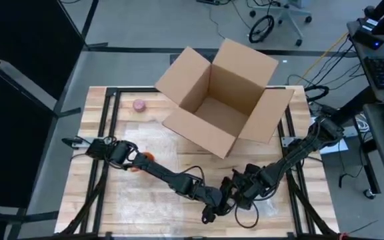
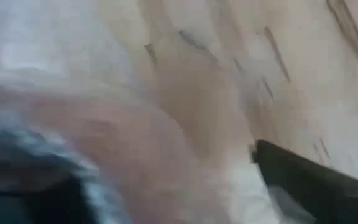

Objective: Wrap mug
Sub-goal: Wrap the pink mug in the bubble wrap

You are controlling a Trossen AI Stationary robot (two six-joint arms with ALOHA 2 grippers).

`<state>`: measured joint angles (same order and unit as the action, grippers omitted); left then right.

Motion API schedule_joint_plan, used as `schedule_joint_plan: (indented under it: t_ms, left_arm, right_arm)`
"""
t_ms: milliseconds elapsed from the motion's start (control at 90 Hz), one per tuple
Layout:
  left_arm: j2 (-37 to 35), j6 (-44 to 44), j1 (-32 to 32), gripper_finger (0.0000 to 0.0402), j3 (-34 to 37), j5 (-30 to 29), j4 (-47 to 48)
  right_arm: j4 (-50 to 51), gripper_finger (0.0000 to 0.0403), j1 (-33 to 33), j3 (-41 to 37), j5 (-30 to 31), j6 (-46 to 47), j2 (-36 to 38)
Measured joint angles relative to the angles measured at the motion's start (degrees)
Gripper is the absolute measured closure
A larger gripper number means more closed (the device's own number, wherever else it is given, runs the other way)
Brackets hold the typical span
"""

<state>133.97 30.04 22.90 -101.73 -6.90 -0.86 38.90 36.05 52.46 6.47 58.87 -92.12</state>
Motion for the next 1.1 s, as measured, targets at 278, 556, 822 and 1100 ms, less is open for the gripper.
schedule_joint_plan:
  t_ms: [278,556,822,1100]
  left_arm:
    - [0.0,0.22,0.0,0.0208,0.0,-0.01,-0.05]
    - [0.0,0.26,0.0,0.0208,0.0,0.0,-0.11]
    - [0.0,0.24,-0.04,0.0208,0.0,0.0,-0.17]
    - [0.0,0.22,-0.04,0.0208,0.0,-0.02,-0.22]
  right_arm:
    - [2.36,0.004,0.0,0.09,-0.86,0.84,7.04]
    - [5.83,0.0046,-0.11,0.2,-2.06,0.63,15.9]
    - [-1.44,0.0046,2.0,0.35,-2.09,3.26,16.34]
    - [-4.64,0.0046,4.28,0.43,-2.86,4.55,8.2]
